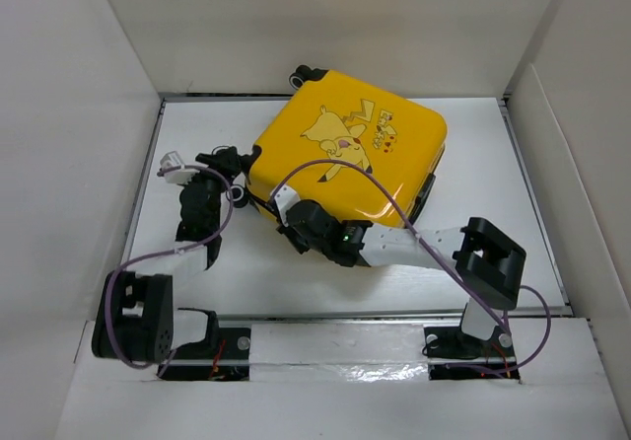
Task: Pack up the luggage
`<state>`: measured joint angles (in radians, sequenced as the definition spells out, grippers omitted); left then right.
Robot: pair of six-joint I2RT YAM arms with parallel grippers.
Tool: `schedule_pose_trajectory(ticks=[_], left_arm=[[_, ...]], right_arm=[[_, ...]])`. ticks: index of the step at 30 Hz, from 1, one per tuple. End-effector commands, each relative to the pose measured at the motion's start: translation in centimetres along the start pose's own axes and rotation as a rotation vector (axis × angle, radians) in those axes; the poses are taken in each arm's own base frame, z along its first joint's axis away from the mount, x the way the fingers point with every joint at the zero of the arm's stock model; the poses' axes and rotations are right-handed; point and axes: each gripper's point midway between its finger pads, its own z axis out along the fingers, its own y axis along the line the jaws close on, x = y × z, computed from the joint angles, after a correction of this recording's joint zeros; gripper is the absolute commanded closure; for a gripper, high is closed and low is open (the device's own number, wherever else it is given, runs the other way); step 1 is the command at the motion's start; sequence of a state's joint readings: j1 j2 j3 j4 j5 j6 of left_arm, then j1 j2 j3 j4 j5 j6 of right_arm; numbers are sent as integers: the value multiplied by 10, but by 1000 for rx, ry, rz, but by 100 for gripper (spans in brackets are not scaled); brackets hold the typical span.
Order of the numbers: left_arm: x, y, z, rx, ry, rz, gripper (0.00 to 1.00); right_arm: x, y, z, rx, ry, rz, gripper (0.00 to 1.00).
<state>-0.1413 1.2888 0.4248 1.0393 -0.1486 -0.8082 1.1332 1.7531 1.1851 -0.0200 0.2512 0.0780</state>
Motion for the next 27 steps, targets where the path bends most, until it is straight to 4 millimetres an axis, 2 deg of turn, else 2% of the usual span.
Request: schedule_pose_trajectory(ticks=[1, 2, 3, 4, 5, 6, 7, 8, 9, 10, 11, 12, 14, 15, 16, 17, 18, 19, 20, 21, 22, 23, 24, 25, 26, 27], left_arm=[[24, -58, -49, 281, 155, 26, 100], [24, -53, -53, 257, 159, 34, 100], [31, -51, -62, 259, 177, 43, 100], [23, -61, -72, 293, 157, 40, 100], [25, -57, -77, 283, 166, 50, 100], [31, -53, -85, 292, 192, 48, 100], [26, -58, -92, 321, 183, 42, 100], [31, -54, -96, 313, 207, 46, 100], [38, -51, -102, 319, 234, 53, 100], [36, -51, -107, 322, 236, 53, 100], [40, -50, -111, 324, 248, 52, 100], [38, -50, -115, 328, 242, 40, 100], [37, -51, -117, 331, 239, 29, 100], [34, -59, -118, 351, 242, 21, 100], [33, -62, -117, 356, 248, 17, 100], [32, -67, -117, 367, 253, 12, 100], [29, -76, -117, 393, 258, 9, 100], [28, -78, -114, 391, 263, 16, 99], [28, -78, -112, 376, 268, 21, 91], [20, -81, -107, 364, 235, 20, 79], [18, -80, -103, 347, 224, 18, 54], [17, -79, -98, 326, 216, 13, 44], [6, -90, -90, 330, 188, 14, 38], [17, -85, -76, 291, 233, 29, 33], [24, -85, -68, 278, 271, 52, 31], [20, -110, -61, 343, 296, 58, 31]], right_arm=[[-128, 125, -49, -518, -466, -69, 100], [-107, 122, -50, -524, -436, -101, 100], [-99, 120, -56, -530, -434, -111, 100], [-91, 113, -64, -570, -436, -152, 100], [-96, 104, -87, -590, -472, -174, 100], [-64, 95, -89, -602, -417, -190, 100], [-56, 74, -94, -593, -407, -207, 100], [-39, 61, -99, -583, -353, -209, 100], [-46, 42, -122, -551, -389, -208, 100], [-16, 10, -119, -479, -298, -179, 100], [-11, -6, -127, -439, -288, -166, 100], [-5, -19, -147, -414, -308, -143, 100], [-3, -41, -163, -360, -343, -89, 100], [-1, -59, -170, -312, -363, -63, 100], [-6, -69, -185, -272, -406, -44, 100], [7, -76, -186, -243, -371, -3, 100], [8, -85, -190, -203, -381, 21, 100], [11, -84, -196, -204, -377, 41, 100], [20, -87, -196, -191, -355, 57, 100], [25, -87, -196, -185, -347, 75, 100], [25, -85, -201, -182, -362, 76, 100], [30, -86, -202, -175, -349, 110, 99], [34, -84, -203, -170, -346, 123, 94], [33, -87, -206, -146, -348, 153, 83], [33, -88, -213, -134, -357, 165, 56], [25, -90, -222, -127, -378, 166, 44]])
